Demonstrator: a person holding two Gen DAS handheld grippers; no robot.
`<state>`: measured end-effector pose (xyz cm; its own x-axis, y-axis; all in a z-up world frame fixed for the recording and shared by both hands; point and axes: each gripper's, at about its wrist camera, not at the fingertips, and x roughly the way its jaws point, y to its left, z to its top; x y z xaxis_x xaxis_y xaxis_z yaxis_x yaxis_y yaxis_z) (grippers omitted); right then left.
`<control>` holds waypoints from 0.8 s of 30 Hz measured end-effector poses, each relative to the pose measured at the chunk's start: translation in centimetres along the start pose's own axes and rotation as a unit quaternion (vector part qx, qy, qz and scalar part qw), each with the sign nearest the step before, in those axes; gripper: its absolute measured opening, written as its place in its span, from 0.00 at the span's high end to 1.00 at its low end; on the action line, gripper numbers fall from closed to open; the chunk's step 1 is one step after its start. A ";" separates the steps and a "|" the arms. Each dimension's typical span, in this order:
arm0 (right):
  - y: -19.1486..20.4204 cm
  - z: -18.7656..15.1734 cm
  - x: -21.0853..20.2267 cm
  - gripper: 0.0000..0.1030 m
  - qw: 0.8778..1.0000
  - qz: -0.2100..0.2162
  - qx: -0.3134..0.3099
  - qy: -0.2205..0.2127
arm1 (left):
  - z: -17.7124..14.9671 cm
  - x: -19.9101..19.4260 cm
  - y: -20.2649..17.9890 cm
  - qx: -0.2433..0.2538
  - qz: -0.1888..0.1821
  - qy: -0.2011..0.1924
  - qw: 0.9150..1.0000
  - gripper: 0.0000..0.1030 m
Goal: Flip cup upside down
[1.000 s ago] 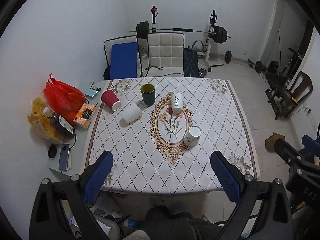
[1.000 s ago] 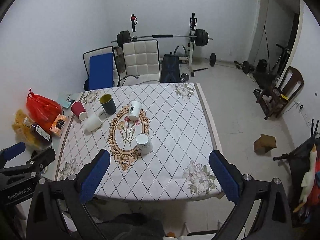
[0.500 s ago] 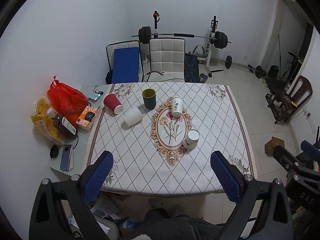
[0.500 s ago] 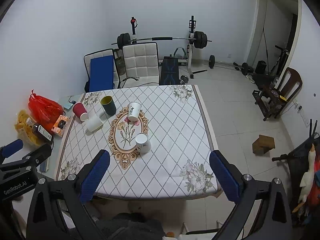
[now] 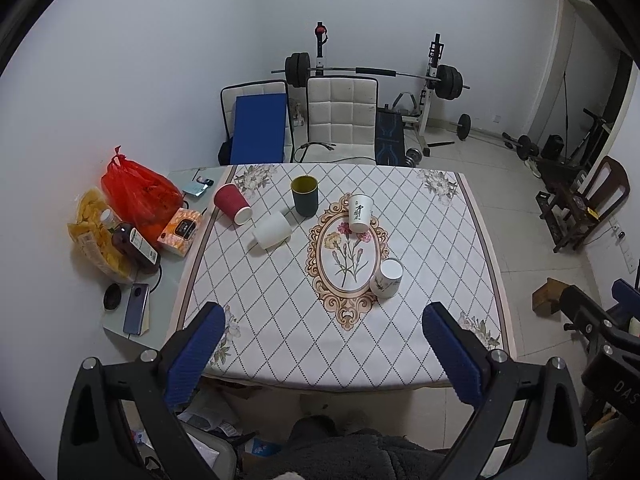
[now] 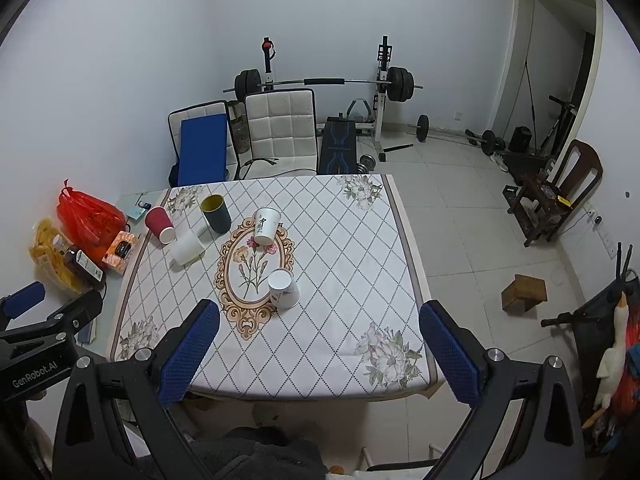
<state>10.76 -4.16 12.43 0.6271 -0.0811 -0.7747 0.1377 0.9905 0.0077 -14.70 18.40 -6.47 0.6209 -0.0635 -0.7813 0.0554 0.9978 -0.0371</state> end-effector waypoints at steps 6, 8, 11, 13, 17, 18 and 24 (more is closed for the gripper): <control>0.3 -0.1 -0.1 0.01 1.000 -0.002 -0.004 0.003 | -0.3 -0.2 0.1 0.000 0.002 -0.001 1.000 0.02; 0.4 -0.2 -0.1 0.01 1.000 -0.001 -0.006 0.003 | -0.2 -0.2 0.1 -0.001 0.001 0.000 1.000 0.02; 0.5 -0.3 -0.2 0.01 1.000 0.002 -0.007 0.003 | -0.3 -0.2 0.2 -0.002 0.002 -0.002 1.000 0.02; 0.5 -0.3 -0.1 0.01 1.000 0.002 -0.006 0.004 | -0.3 -0.3 0.2 -0.001 0.003 -0.003 1.000 0.02; 0.5 -0.3 -0.2 0.01 1.000 0.001 -0.008 0.004 | -0.3 -0.7 0.2 0.000 0.004 -0.004 1.000 0.02; 0.5 -0.3 -0.1 0.01 1.000 0.002 -0.006 0.004 | -0.3 -0.8 0.2 0.001 0.006 -0.005 1.000 0.02; 0.6 -0.4 -0.2 0.01 1.000 0.001 -0.006 0.003 | -0.3 -1.1 0.1 0.003 0.006 -0.007 1.000 0.02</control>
<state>10.43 -3.49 12.38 0.6227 -0.0788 -0.7785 0.1278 0.9918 0.0018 -15.62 18.53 -5.82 0.6321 -0.0515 -0.7732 0.0524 0.9983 -0.0237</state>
